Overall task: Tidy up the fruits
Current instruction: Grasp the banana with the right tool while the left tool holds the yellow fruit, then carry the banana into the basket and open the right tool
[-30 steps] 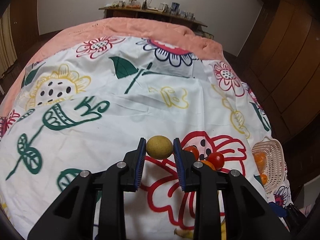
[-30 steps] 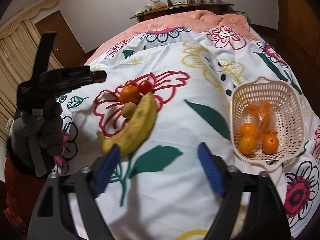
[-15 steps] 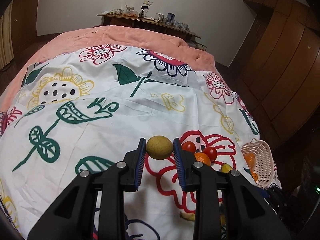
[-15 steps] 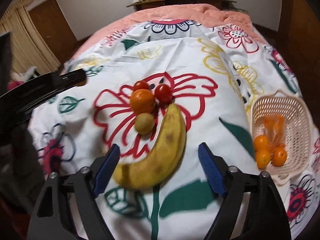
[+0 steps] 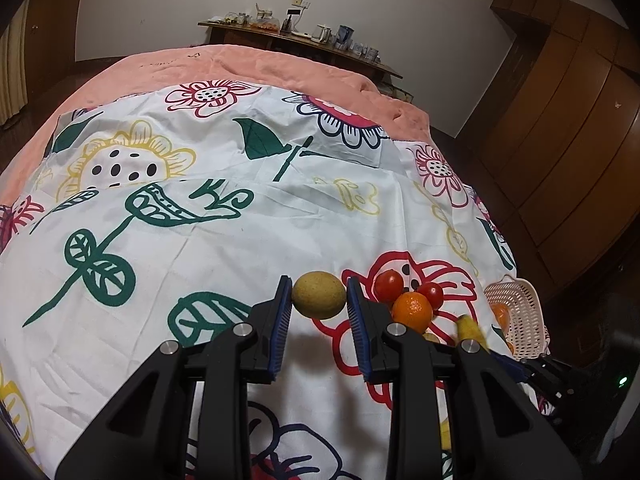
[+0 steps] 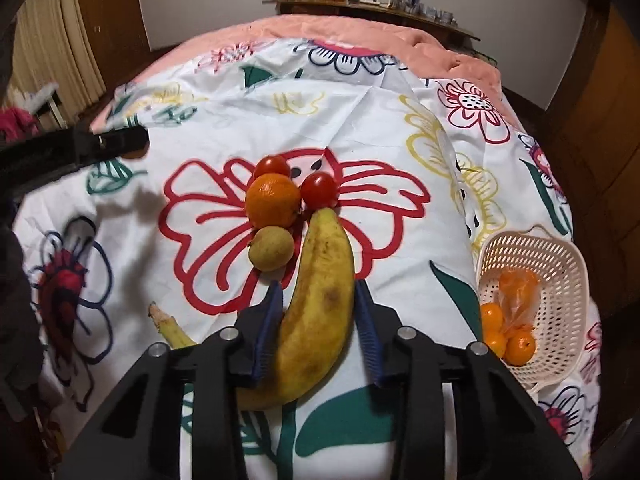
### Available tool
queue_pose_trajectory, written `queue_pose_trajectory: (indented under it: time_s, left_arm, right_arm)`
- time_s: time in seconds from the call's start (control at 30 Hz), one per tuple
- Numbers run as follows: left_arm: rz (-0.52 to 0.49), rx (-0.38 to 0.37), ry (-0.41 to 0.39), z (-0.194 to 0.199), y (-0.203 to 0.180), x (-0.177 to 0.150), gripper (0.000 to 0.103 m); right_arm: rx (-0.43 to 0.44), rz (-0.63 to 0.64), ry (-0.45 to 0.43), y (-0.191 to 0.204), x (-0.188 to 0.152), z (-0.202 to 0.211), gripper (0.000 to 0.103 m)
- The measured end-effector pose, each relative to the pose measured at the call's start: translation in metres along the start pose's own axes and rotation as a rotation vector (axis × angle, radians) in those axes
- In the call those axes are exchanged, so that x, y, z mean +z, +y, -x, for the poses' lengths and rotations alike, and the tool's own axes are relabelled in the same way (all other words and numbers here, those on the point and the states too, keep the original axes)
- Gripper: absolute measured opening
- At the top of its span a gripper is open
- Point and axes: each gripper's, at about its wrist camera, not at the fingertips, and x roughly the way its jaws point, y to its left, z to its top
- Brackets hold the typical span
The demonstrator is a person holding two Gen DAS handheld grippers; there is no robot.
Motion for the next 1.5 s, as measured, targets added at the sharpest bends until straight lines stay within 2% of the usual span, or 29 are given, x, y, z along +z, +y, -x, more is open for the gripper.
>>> queue_pose_trajectory:
  time_s: [0.2,0.33,0.5,0.73,0.87,1.0,1.27,1.5]
  left_arm:
    - [-0.015,-0.007,-0.005,0.003,-0.007,-0.001,0.029]
    - [-0.030,-0.015,-0.005,0.005,-0.016,-0.002,0.029]
    - [-0.053,-0.025,-0.009,0.009,-0.027,-0.003,0.029]
    - [-0.078,-0.024,-0.012,0.013,-0.040,-0.003,0.029]
    - [-0.094,-0.024,-0.012,0.014,-0.047,-0.003,0.029]
    - [-0.111,-0.027,-0.011,0.015,-0.055,-0.004,0.029]
    - [-0.142,-0.023,0.004,0.010,-0.071,-0.007,0.029]
    - [-0.165,-0.024,0.018,0.007,-0.085,-0.010,0.029]
  right_arm:
    - [0.036,-0.061,-0.071,-0.023,-0.007,0.028,0.033]
    - [0.063,-0.134,-0.122,-0.045,-0.011,0.046,0.031]
    - [0.156,-0.243,-0.159,-0.074,-0.019,0.059,0.030]
    - [0.187,-0.376,-0.268,-0.117,-0.029,0.091,0.030]
    - [0.133,-0.421,-0.313,-0.146,-0.034,0.106,0.030]
    - [0.058,-0.472,-0.314,-0.180,-0.042,0.106,0.030]
    - [-0.097,-0.507,-0.243,-0.225,-0.063,0.073,0.030]
    - [-0.171,-0.495,-0.166,-0.241,-0.072,0.036,0.030]
